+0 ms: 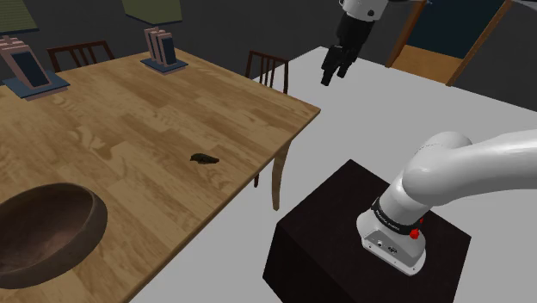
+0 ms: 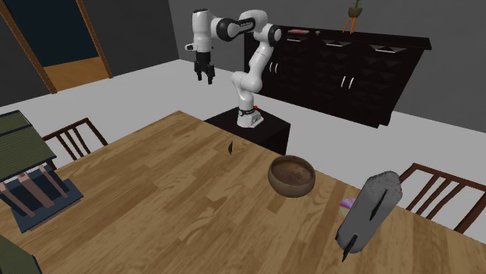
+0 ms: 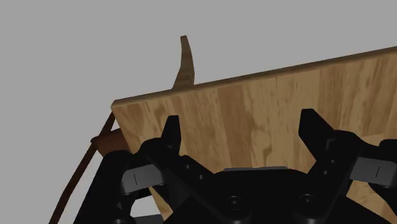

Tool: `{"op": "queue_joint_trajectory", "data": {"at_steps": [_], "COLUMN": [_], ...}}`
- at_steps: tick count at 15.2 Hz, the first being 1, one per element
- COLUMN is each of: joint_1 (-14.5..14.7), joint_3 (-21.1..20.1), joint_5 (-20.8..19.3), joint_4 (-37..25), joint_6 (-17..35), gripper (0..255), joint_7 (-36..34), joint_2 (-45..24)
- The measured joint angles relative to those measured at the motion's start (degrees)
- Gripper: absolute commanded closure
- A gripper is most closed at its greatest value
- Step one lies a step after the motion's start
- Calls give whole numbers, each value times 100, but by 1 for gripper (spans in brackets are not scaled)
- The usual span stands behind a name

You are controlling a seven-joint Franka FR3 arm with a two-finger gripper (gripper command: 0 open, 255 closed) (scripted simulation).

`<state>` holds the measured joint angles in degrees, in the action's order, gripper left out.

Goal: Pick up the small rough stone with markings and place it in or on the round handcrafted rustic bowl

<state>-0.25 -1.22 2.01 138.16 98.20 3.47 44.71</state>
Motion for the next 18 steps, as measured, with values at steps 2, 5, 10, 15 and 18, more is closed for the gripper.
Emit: {"op": "queue_joint_trajectory", "data": {"at_steps": [2,5,10,15,18], "joint_1": [33,232,664,1178,1557], "joint_3": [-1,-43,-127,-175,-219], "joint_5": [43,301,836,1446,1872], "joint_4": [41,404,845,1255,1306], "joint_6": [102,656,1780,3021,3713], "gripper": [0,0,0,0,0], "joint_7": [22,110,357,775,1045], "joint_2": [-32,-50,-363,-817,-1207]}}
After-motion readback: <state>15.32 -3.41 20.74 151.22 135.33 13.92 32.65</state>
